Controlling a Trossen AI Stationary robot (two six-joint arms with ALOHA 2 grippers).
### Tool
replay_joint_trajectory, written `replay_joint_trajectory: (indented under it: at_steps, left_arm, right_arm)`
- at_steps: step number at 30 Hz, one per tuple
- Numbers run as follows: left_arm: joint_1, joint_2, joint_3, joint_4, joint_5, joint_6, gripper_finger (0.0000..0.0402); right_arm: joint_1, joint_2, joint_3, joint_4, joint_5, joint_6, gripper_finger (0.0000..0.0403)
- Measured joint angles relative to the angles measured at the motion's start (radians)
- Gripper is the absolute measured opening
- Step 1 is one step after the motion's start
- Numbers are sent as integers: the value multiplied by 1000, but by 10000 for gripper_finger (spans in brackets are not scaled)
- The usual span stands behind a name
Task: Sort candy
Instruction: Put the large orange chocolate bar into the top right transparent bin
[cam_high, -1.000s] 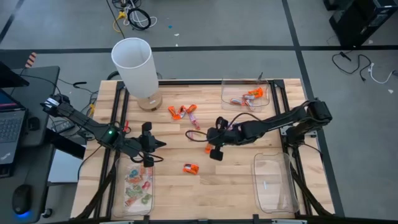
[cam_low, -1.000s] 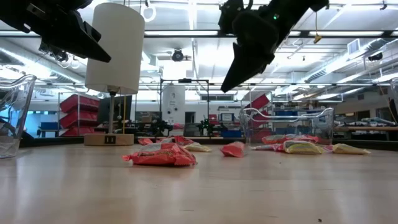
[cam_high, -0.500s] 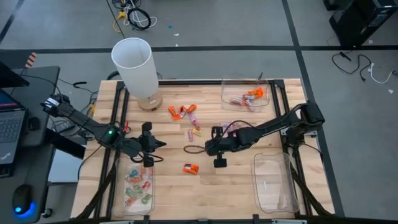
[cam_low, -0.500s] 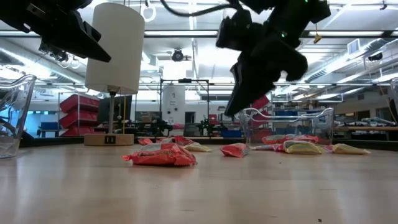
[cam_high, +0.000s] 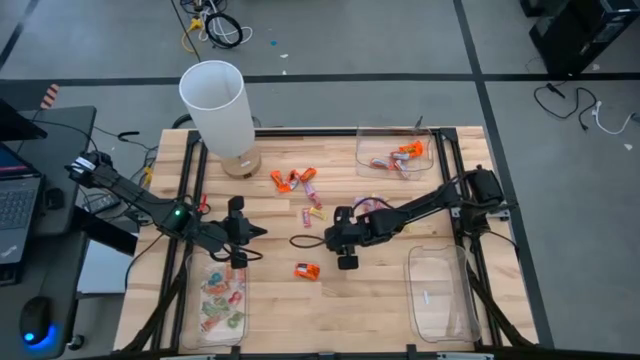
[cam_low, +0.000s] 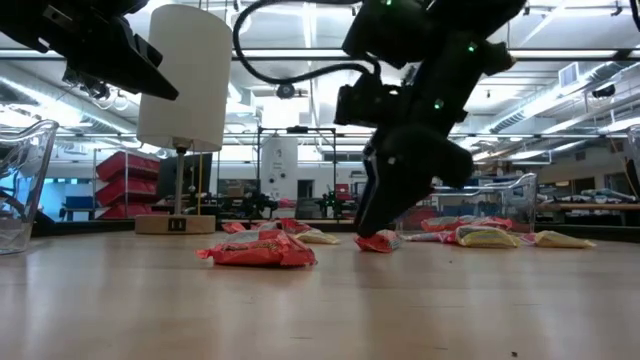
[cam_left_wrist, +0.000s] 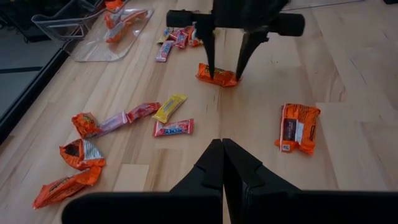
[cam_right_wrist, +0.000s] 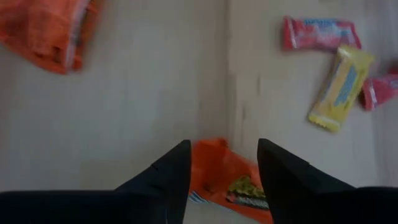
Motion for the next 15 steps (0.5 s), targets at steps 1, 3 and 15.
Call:
replay_joint_trajectory:
  at_steps: [1, 3, 15]
  left_arm:
    - [0, 0, 0, 0, 0, 0, 0]
    - [0, 0, 0, 0, 0, 0, 0]
    - [0, 6, 0, -3, 1, 3, 0]
  right_arm:
    - [-4, 5, 0, 9, -3, 1, 173]
    - [-11, 14, 1, 7, -14, 1, 175]
    - [-20, 52, 4, 2, -32, 12, 153]
